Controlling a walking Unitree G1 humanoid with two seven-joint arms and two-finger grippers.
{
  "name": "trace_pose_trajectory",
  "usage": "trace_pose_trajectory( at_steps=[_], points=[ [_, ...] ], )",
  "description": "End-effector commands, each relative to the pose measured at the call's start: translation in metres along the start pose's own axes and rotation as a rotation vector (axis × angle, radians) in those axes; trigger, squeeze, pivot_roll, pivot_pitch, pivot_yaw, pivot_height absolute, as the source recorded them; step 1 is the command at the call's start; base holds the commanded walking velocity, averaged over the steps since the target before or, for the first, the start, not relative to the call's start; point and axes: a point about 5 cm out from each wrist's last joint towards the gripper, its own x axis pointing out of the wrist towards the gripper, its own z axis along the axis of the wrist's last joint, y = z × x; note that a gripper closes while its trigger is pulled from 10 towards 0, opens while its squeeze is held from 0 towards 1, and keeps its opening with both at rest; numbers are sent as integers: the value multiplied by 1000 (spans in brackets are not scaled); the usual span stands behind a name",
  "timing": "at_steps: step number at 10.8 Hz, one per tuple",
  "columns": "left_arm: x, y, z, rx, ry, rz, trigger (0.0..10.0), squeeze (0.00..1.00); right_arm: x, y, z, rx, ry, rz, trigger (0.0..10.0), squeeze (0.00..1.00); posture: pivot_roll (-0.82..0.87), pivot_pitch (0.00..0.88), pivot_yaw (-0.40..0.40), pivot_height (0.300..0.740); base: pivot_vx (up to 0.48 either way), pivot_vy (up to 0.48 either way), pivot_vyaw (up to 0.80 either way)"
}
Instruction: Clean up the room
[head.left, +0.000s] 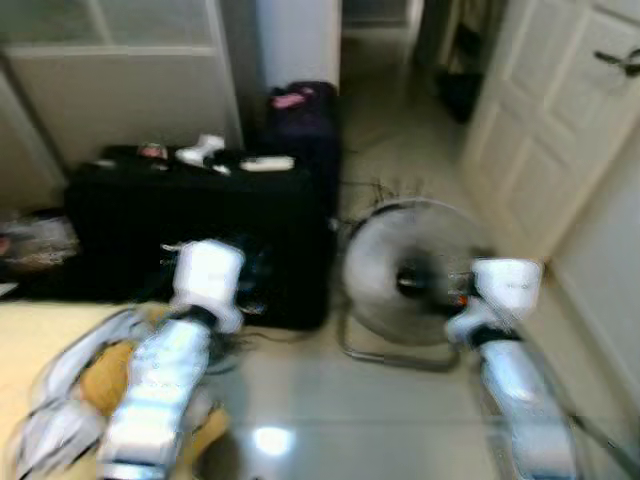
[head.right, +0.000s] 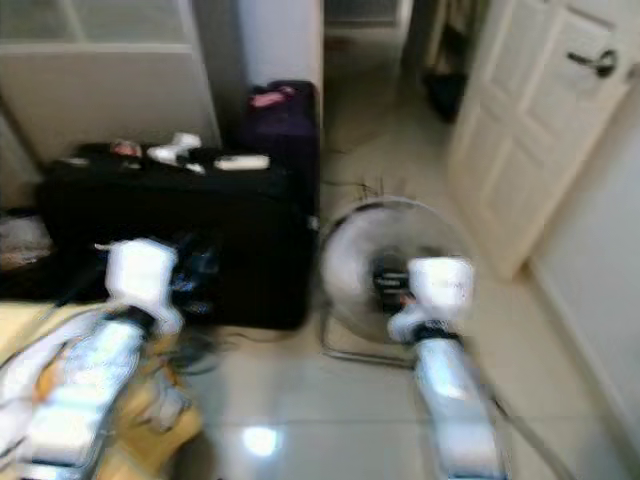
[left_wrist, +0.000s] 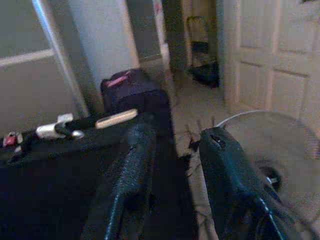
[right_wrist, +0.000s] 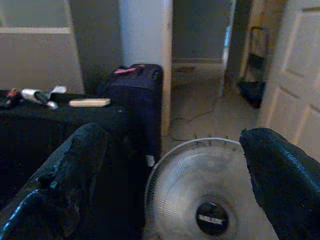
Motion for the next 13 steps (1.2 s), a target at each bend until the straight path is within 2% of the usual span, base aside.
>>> trace_pose_trajectory(
  at_steps=[1, 2, 4, 5, 8, 13],
  points=[
    [3, -6, 5, -8, -22, -17, 10000, 0, -2, -11, 2, -22, -4, -35, 10000, 0, -112, 0, 23, 740, 446, 0, 0],
    [1, -2, 2, -31, -12, 17, 10000, 0, -1, -10, 2, -30, 5, -32, 10000, 0, -112, 0, 21, 740, 0, 0, 0],
    [-3, 5, -6, -6, 24, 54, 10000, 0, -2, -7, 0, -100, 17, -30, 10000, 0, -106, 0, 15, 740, 0, 0, 0],
    [-5, 7, -8, 4, 38, 56, 10000, 0, -3, -9, -2, -56, 26, -64, 10000, 0, -105, 0, 14, 740, 0, 0, 0],
    [-7, 10, -9, 25, 49, 65, 10000, 0, -6, -14, -11, -68, 78, -85, 10000, 0, -104, 0, 17, 740, 0, 0, 0],
    [-7, 10, -9, 25, 49, 65, 10000, 0, -6, -14, -11, -68, 78, -85, 10000, 0, -104, 0, 17, 740, 0, 0, 0]
  ],
)
